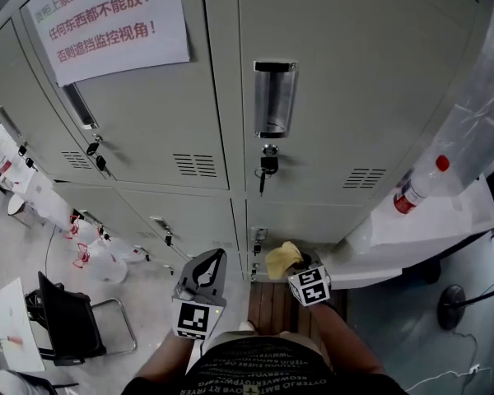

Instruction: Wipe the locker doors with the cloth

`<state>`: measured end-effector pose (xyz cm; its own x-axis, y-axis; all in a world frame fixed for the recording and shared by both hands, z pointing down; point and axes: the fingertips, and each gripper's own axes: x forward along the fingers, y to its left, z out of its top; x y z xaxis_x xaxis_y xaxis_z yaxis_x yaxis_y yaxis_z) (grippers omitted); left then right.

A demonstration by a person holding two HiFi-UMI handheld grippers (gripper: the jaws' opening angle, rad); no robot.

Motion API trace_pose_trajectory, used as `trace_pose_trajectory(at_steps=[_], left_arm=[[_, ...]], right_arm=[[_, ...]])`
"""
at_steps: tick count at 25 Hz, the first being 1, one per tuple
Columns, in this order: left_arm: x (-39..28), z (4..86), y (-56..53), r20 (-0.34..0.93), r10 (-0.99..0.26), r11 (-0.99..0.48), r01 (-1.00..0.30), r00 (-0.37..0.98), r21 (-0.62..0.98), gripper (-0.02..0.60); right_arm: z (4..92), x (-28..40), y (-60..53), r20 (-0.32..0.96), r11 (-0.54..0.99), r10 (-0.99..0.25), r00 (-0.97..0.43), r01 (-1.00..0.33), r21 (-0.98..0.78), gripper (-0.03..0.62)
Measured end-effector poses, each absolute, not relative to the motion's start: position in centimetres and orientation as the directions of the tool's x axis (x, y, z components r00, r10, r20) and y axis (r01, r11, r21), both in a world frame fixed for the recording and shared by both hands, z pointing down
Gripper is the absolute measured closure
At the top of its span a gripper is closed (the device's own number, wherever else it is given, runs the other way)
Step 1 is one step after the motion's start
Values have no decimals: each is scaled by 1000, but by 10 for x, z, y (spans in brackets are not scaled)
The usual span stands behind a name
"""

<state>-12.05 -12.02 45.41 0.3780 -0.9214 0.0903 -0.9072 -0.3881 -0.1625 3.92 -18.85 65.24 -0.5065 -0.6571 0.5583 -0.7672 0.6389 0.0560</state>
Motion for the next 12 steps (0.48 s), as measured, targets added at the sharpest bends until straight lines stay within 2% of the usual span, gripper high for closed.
trace_pose_trajectory(at_steps=[5,12], left_arm=[[-134,456,-113,96,-931,-364,-917,352,-165,577],[-152,457,-105,91,-943,-332,-926,321,-178,577]], right_arm=[[699,-10,-193,615,703,-588,-526,-707,68,511],[722,-20,-204,654,707,-573,-495,-702,88,511]])
